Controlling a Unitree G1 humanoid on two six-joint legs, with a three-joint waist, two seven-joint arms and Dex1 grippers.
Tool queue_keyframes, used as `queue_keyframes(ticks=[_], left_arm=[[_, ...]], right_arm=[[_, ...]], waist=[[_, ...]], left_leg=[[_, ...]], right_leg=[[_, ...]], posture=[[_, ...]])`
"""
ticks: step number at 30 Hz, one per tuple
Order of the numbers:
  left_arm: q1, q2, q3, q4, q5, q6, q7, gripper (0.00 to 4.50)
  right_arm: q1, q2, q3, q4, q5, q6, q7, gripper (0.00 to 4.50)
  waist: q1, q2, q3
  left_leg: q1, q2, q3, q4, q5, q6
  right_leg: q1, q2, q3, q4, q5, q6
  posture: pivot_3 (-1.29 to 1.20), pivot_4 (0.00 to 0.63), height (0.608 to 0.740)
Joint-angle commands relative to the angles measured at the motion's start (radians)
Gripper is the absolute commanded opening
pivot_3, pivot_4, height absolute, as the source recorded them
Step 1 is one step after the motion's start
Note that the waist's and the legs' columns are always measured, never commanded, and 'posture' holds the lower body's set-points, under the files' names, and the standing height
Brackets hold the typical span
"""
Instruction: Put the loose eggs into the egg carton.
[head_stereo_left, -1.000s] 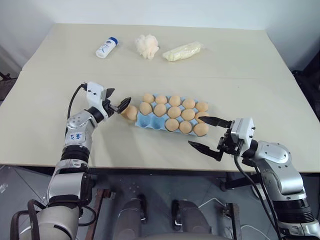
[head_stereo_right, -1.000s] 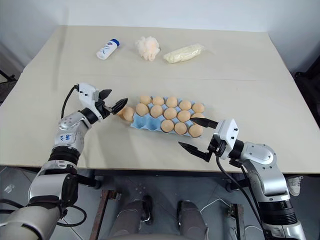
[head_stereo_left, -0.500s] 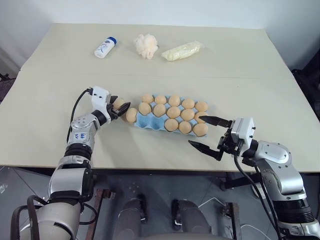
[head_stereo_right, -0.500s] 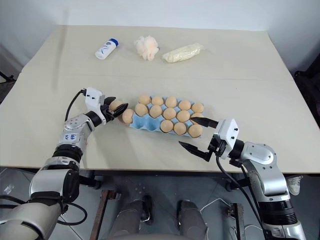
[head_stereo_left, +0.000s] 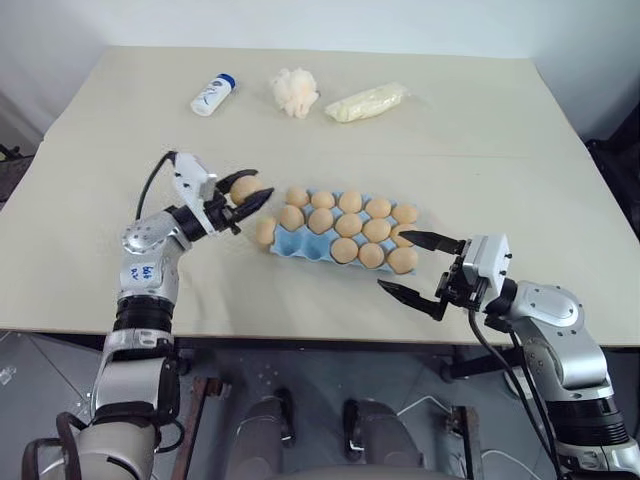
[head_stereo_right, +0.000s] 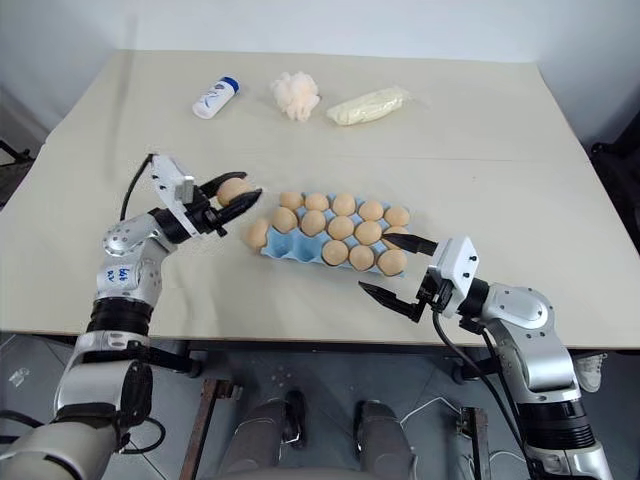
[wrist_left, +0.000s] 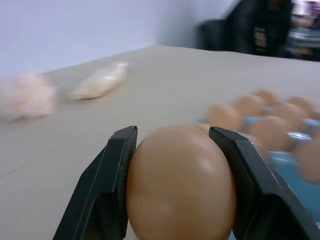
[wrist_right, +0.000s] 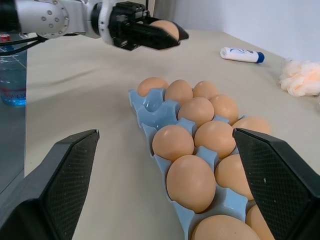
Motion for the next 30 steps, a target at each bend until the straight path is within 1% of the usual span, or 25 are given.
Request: queue_keyframes(ticks=[1, 4, 8, 10, 11, 12, 15, 16, 21, 22, 23, 24, 27, 30], left_arm=[[0.010, -0.012, -0.054, -0.101, -0.006, 0.028, -0.039, 2.32], [0.010, -0.047, -0.118, -0.075, 0.036, -0.012, -0.056, 2.32], [-0.001, -0.058, -0.150, -0.015, 0.065, -0.054, -0.074, 2.32], [-0.015, -0.067, -0.161, 0.025, 0.078, -0.073, -0.080, 2.75], [-0.022, -0.070, -0.161, 0.043, 0.083, -0.083, -0.075, 3.04], [-0.029, -0.070, -0.158, 0.059, 0.090, -0.100, -0.066, 3.22], [-0.049, -0.064, -0.130, 0.089, 0.094, -0.131, -0.029, 4.10], [-0.052, -0.057, -0.122, 0.090, 0.088, -0.132, -0.029, 4.10], [-0.017, 0.020, -0.075, 0.023, 0.051, -0.112, -0.064, 4.10], [-0.002, 0.043, -0.056, 0.001, 0.035, -0.098, -0.069, 4.27], [0.014, 0.066, -0.036, -0.021, 0.019, -0.081, -0.072, 4.44], [0.036, 0.093, -0.010, -0.044, -0.002, -0.047, -0.072, 4.47], [0.096, 0.166, 0.050, -0.077, -0.028, -0.012, -0.065, 4.47], [0.159, 0.233, 0.148, -0.049, -0.067, -0.007, -0.053, 4.47]], right_arm=[[-0.003, -0.016, -0.036, -0.015, 0.009, -0.015, 0.000, 4.50], [0.001, -0.015, -0.036, -0.021, 0.009, -0.015, -0.007, 4.50], [0.010, -0.009, -0.033, -0.034, 0.008, -0.013, -0.017, 4.50], [0.013, -0.003, -0.032, -0.041, 0.007, -0.018, -0.026, 4.50], [0.013, 0.001, -0.032, -0.046, 0.008, -0.020, -0.032, 4.50], [0.013, 0.003, -0.031, -0.050, 0.009, -0.020, -0.036, 4.50], [0.012, 0.002, -0.030, -0.058, 0.013, -0.017, -0.044, 4.50], [0.012, 0.001, -0.030, -0.059, 0.013, -0.016, -0.045, 4.50], [0.011, 0.000, -0.029, -0.052, 0.015, -0.020, -0.041, 4.50], [0.009, -0.001, -0.028, -0.049, 0.015, -0.019, -0.038, 4.50], [0.009, -0.001, -0.026, -0.046, 0.015, -0.020, -0.034, 4.50], [0.007, -0.002, -0.024, -0.044, 0.016, -0.019, -0.030, 4.50], [0.003, -0.005, -0.020, -0.037, 0.019, -0.018, -0.017, 4.50], [-0.002, -0.007, -0.018, -0.025, 0.021, -0.018, -0.001, 4.50]], waist=[[-0.001, 0.000, 0.000], [-0.001, 0.000, 0.000], [-0.005, 0.000, 0.000], [-0.002, 0.000, 0.000], [-0.002, 0.000, 0.000], [-0.001, 0.000, 0.000], [-0.002, 0.000, 0.000], [-0.002, 0.000, 0.000], [-0.004, 0.000, 0.000], [-0.004, 0.000, 0.000], [-0.005, 0.000, 0.000], [-0.006, 0.000, 0.000], [-0.005, 0.000, 0.000], [-0.008, 0.000, 0.000]], left_leg=[[0.000, 0.000, 0.000, 0.000, 0.000, 0.000], [0.000, 0.000, 0.000, 0.001, 0.000, 0.000], [0.001, 0.000, 0.000, 0.001, 0.000, 0.000], [0.001, 0.001, 0.000, 0.000, 0.000, 0.000], [0.001, 0.001, 0.000, 0.000, 0.000, 0.000], [0.001, 0.001, 0.000, 0.000, 0.000, 0.000], [0.000, 0.000, -0.001, 0.001, 0.000, 0.000], [0.000, 0.000, -0.001, 0.002, 0.000, 0.000], [0.000, 0.001, -0.001, 0.001, 0.000, 0.000], [0.000, 0.001, -0.001, 0.001, 0.000, 0.000], [0.000, 0.001, -0.001, 0.000, 0.000, 0.000], [0.000, 0.001, -0.001, 0.000, 0.000, 0.000], [0.001, 0.001, -0.001, 0.000, 0.000, 0.000], [0.001, 0.001, -0.001, 0.000, 0.000, 0.000]], right_leg=[[0.000, 0.000, 0.000, 0.000, 0.000, 0.000], [0.000, 0.000, 0.001, 0.000, 0.000, 0.000], [0.000, 0.000, 0.001, 0.000, 0.000, 0.000], [0.000, 0.000, 0.001, 0.000, 0.000, -0.001], [0.000, 0.000, 0.000, 0.000, -0.001, -0.001], [0.000, 0.000, 0.000, 0.000, -0.001, -0.001], [0.000, 0.000, 0.000, 0.000, 0.000, -0.001], [0.000, 0.000, 0.000, 0.000, 0.000, -0.001], [0.000, 0.001, 0.000, 0.001, 0.000, -0.001], [0.000, 0.001, 0.000, 0.000, 0.000, -0.001], [0.000, 0.000, 0.000, 0.000, 0.000, -0.001], [0.000, 0.000, 0.000, 0.000, 0.000, -0.001], [0.000, 0.000, 0.000, 0.000, -0.001, -0.001], [0.000, 0.000, 0.001, 0.000, -0.001, -0.001]], posture=[[0.00, 0.150, 0.740], [0.00, 0.150, 0.740], [0.00, 0.150, 0.740], [0.00, 0.150, 0.740], [0.00, 0.150, 0.740], [0.00, 0.150, 0.740], [0.00, 0.150, 0.740], [0.00, 0.150, 0.740], [0.00, 0.150, 0.740], [0.00, 0.150, 0.740], [0.00, 0.150, 0.740], [0.00, 0.150, 0.740], [0.00, 0.150, 0.740], [0.00, 0.150, 0.740]])
